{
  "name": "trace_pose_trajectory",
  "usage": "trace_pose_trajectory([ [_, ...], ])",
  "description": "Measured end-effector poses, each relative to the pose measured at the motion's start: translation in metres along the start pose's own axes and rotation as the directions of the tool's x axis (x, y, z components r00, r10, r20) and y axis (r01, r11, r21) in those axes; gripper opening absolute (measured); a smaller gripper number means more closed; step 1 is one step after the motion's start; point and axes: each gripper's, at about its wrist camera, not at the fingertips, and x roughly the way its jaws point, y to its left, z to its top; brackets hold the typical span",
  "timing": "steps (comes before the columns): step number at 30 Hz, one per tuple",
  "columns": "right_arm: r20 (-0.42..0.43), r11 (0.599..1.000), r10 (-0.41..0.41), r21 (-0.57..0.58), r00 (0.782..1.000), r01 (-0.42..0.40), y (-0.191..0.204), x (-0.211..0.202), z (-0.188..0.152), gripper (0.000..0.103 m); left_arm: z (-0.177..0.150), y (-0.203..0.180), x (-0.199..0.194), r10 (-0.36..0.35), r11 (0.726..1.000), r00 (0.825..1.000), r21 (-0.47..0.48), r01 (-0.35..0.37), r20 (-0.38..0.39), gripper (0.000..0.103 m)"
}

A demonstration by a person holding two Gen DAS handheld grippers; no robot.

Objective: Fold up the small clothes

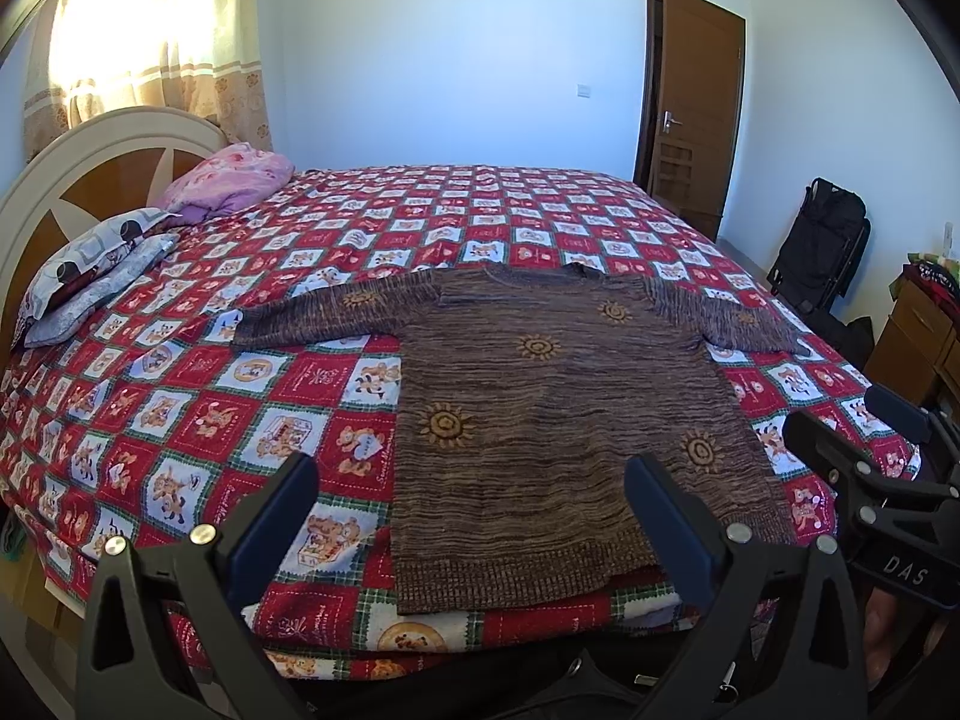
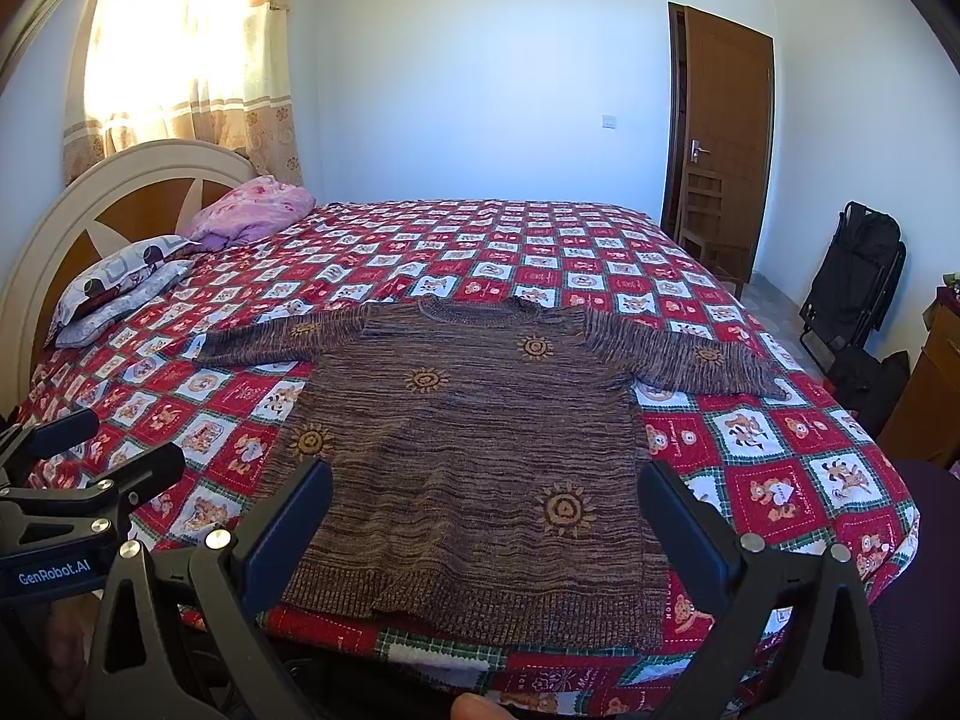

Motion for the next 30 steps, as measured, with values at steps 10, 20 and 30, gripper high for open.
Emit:
trace_pose_trajectory([
  [10,-0.004,1.0,0.0,0.0,1.0,0.0,0.0016,-0.0001,-0.0008,0.102,-0.0004,0.0036,-0.0004,0.004,1.0,1.0,-0.008,-0.004,0.007,0.103],
  [20,-0.004,1.0,0.0,0.0,1.0,0.0,0.0021,0.0004,-0.001,0.102,-0.0013,0.0042,0.0003,0.006,1.0,1.0,-0.009,-0.006,0.004,0.103],
  [30,-0.007,1.0,0.001,-0.001,1.0,-0.001,0.0038,0.0011,-0.0026,0.102,-0.0018,0.0037,0.0009,0.01,1.0,1.0,-0.012,-0.01,0.004,0.103],
])
